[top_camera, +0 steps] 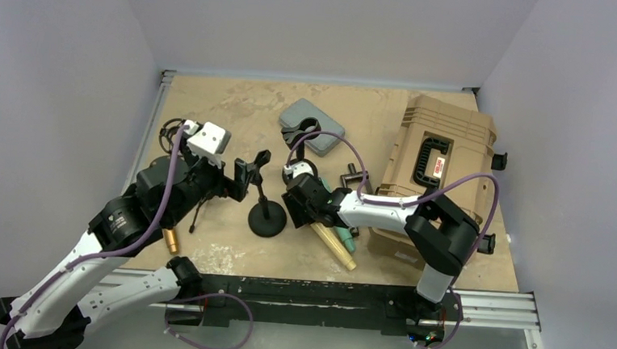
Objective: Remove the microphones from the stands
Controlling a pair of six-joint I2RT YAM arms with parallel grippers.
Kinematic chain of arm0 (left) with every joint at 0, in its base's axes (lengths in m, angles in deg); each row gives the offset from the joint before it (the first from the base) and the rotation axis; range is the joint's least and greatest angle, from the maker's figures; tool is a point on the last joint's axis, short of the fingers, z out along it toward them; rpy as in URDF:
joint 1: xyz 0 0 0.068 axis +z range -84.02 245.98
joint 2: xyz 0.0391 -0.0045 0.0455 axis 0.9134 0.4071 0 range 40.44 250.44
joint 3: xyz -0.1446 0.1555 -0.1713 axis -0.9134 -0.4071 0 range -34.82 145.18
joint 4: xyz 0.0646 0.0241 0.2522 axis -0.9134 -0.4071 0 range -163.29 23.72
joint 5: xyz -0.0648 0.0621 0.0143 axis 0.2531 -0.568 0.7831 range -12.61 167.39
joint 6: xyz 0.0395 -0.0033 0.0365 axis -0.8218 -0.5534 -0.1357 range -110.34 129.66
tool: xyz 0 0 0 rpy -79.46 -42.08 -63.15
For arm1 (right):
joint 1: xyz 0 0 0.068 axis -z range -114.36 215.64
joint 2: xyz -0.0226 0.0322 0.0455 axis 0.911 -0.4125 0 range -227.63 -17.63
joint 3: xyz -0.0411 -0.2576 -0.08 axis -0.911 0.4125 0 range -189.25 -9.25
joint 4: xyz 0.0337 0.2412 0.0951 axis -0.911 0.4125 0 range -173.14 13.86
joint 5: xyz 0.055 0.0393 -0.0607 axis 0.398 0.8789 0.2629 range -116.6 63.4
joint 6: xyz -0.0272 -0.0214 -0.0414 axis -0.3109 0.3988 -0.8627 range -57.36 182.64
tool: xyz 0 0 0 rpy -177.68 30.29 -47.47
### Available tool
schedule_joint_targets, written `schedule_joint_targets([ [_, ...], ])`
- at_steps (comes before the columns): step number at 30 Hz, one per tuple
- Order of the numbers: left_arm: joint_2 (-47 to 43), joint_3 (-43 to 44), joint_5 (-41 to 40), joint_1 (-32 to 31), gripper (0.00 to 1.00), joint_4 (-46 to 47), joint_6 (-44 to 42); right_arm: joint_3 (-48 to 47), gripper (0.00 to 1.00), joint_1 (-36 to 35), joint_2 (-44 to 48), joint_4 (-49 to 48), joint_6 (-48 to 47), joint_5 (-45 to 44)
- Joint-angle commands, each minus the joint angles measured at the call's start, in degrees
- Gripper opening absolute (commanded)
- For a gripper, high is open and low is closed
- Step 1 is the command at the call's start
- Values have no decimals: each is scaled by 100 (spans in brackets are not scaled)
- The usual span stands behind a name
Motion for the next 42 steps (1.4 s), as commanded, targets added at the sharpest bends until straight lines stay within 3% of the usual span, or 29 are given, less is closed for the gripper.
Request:
schedule_joint_targets([
  [1, -28, 454, 101, 27, 92, -67, 202, 91, 68, -5, 163, -308, 90, -234],
  [6, -175, 473, 250, 31, 91, -21, 171, 29, 71, -21, 420, -62, 51, -427],
  [15, -428, 253, -291, 25, 91, 331, 140, -112, 77, -49, 1905, 575, 226, -214],
  [19, -490, 191, -379, 28, 91, 557, 131, -232, 82, -47, 2569, 449, 491, 855],
  [23, -495, 162, -373, 27, 91, 673, 155, -177, 85, -39, 3006, -567, 1173, 2201],
  [29, -511, 114, -346, 29, 91, 611, 244, -647, 82, -41, 2842, -1481, 2105, 3195],
  [33, -567, 41, -323, 27, 91, 583, 342, -775, 76, -18, 2755, -1706, 2604, 2652],
  [42, -667, 3, -328, 31, 91, 527, 350, -1237, 66, 247, 2098, -1880, 2882, 2645],
])
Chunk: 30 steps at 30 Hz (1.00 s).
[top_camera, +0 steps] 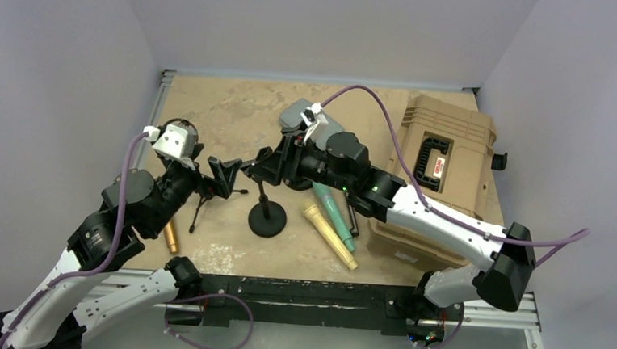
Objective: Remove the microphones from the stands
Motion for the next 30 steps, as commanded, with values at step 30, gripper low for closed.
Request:
schedule_joint_targets([
  [30, 43, -100, -49, 27, 92, 251, 6, 1368, 53, 141, -640, -753, -66, 336],
])
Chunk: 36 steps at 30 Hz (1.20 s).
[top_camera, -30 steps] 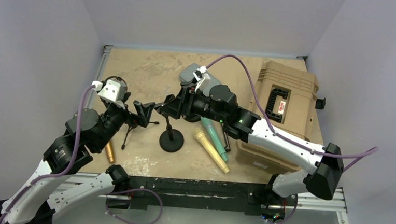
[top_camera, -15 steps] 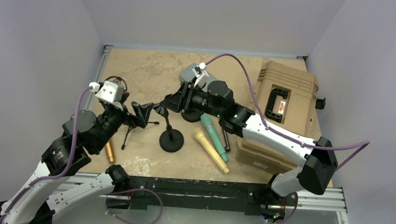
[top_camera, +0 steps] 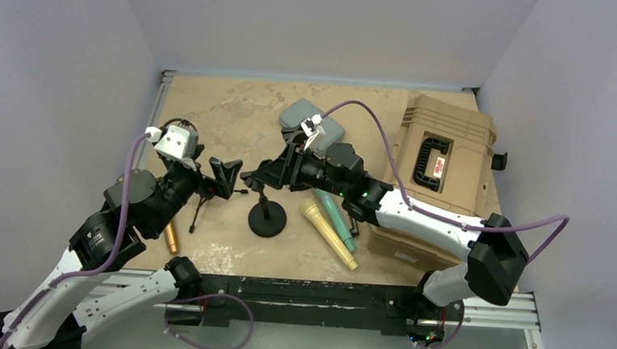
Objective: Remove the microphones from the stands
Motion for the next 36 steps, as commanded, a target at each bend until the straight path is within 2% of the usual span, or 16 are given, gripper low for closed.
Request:
schedule_joint_targets([
  [1, 98, -49, -36, 26, 92, 249, 5, 482, 54, -120, -202, 769, -592, -108],
  [14, 136, -85, -24, 30, 92, 234, 74, 559, 62, -126, -640, 784, -902, -139],
  [22, 105, -93, -60, 29, 92, 258, 127, 415, 76, -129, -263, 1130, -1276, -372],
  [30, -66, -107, -103, 28, 92, 416, 136, 62, 87, -126, 1009, 2132, -2005, -1717],
  [36, -279, -127, -102, 29, 92, 692, 4, -326, 88, -124, 2023, 2883, -2643, -2807],
])
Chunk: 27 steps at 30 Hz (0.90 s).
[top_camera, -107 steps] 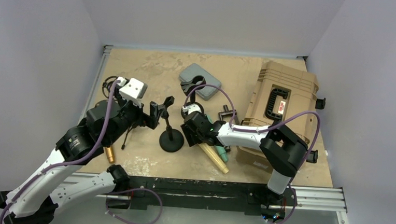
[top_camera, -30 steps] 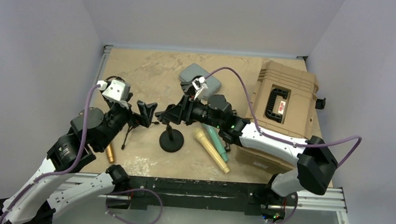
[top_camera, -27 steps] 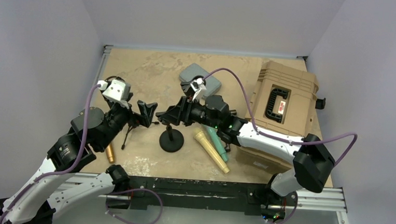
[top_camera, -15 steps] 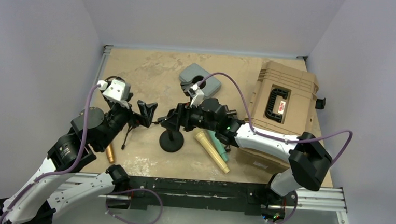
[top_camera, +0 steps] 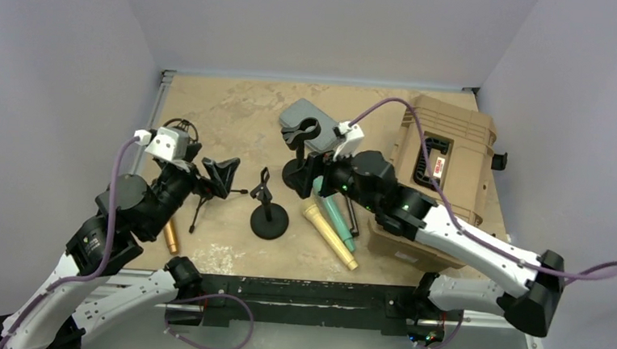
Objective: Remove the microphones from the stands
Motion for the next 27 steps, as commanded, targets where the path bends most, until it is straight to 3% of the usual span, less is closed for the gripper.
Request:
schedule_joint_targets([
  [1, -189, 3, -81, 31, 92, 505, -111, -530, 88, 2, 773, 650, -755, -1265],
  [13, -1005, -96, -309, 31, 93, 1218, -671, -310, 94, 4, 3169, 674, -2083, -3823],
  [18, -1248, -236, -420, 28, 94, 1511, -837, 40, 99, 7, 4057, 431, -2279, -4154],
  [27, -1368, -168, -403, 25, 94, 1606, -1056, 94, 99, 3, 4558, 468, -2345, -4218],
])
